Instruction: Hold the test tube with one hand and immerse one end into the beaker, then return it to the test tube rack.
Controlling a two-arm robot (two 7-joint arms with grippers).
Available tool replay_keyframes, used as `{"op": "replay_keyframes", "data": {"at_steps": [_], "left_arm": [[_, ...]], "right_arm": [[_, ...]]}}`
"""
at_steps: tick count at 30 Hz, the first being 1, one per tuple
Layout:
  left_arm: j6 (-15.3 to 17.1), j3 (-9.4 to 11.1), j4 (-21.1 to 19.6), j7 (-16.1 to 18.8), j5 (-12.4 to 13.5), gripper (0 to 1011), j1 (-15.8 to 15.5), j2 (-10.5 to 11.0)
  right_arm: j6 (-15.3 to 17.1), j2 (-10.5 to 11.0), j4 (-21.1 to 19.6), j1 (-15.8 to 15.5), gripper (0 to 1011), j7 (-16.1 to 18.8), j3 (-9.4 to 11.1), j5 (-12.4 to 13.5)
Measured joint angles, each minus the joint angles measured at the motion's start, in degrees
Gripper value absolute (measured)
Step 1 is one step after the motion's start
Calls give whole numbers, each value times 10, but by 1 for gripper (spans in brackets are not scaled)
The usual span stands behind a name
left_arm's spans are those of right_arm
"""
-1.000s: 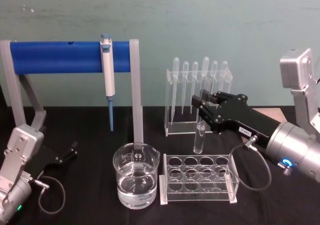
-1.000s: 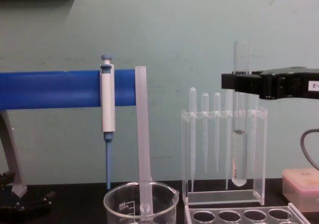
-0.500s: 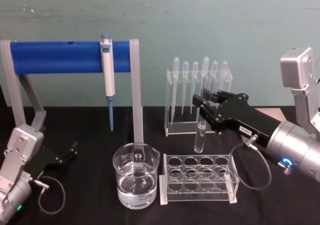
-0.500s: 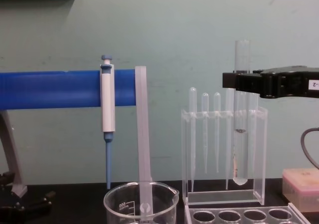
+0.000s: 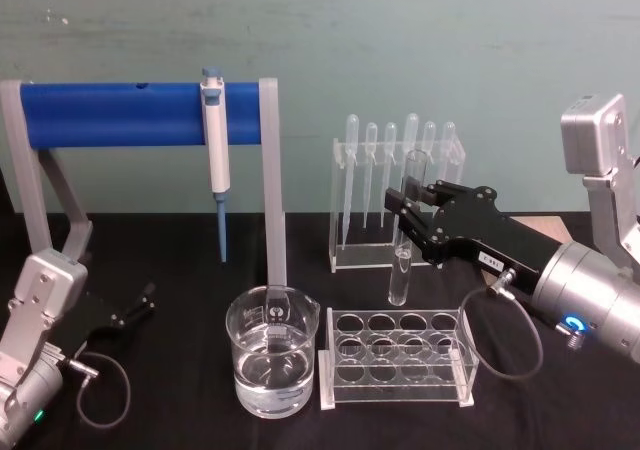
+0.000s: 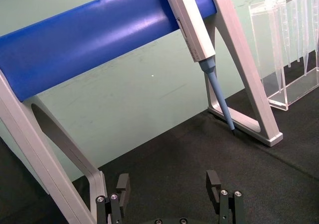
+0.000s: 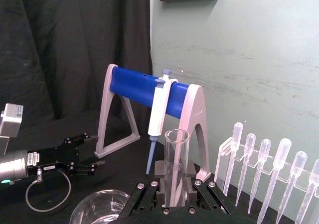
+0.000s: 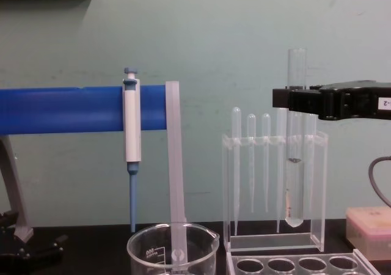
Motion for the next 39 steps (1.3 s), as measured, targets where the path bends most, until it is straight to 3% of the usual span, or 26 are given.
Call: {"op": "replay_keyframes", "data": {"at_steps": [39], "left_arm": [[0,0,0,0,0,1000,0,0]], "right_arm": [[0,0,0,0,227,1,0,0]]}}
